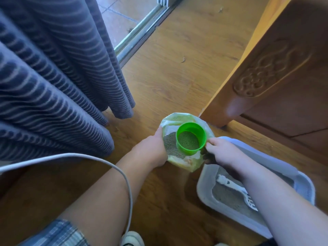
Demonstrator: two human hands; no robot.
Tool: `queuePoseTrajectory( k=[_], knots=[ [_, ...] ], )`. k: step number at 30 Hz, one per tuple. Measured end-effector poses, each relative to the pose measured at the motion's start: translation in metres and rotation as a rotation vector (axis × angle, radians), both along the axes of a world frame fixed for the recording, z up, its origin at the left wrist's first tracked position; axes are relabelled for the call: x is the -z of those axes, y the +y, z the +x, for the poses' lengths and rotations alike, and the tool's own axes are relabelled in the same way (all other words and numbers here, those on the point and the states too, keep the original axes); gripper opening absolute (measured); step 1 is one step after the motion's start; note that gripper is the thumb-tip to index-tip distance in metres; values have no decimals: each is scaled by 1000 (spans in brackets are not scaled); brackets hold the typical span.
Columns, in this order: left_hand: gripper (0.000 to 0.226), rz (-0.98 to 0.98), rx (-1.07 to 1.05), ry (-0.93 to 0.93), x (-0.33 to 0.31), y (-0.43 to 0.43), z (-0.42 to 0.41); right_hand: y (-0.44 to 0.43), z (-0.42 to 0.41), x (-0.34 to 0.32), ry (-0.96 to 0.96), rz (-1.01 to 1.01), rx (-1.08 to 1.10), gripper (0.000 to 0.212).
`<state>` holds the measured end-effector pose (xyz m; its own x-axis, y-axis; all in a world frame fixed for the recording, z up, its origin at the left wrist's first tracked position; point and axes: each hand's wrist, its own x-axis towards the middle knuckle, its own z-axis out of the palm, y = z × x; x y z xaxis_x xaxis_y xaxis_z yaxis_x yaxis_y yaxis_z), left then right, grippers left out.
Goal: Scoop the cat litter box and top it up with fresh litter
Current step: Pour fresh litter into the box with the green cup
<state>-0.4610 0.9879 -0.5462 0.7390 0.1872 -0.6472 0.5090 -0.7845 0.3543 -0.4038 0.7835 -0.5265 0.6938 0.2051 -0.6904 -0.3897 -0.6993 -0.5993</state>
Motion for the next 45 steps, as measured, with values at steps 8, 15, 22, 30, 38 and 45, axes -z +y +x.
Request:
queuePoseTrajectory(
  k=[8,15,22,30,38,45],
  knots=[
    [61,187,102,-146,-27,-15,21,-12,6,-30,-27,189,152,26],
    [59,46,249,-295,-42,-89,57,-89,6,-83,-201,115,306,29],
    [47,-21,394,-324,-62,-165,48,-183,-25,-90,-232,-155,376,34],
    [46,-45,634,-131,-15,-219,9,-248,-52,-45,-149,-457,58,38],
    [50,11,716,-17,8,-218,-6,-219,-64,41,-217,-696,-44,37],
    [49,-20,653,-2,12,-216,8,-209,-38,48,-246,-764,-143,39]
  ],
)
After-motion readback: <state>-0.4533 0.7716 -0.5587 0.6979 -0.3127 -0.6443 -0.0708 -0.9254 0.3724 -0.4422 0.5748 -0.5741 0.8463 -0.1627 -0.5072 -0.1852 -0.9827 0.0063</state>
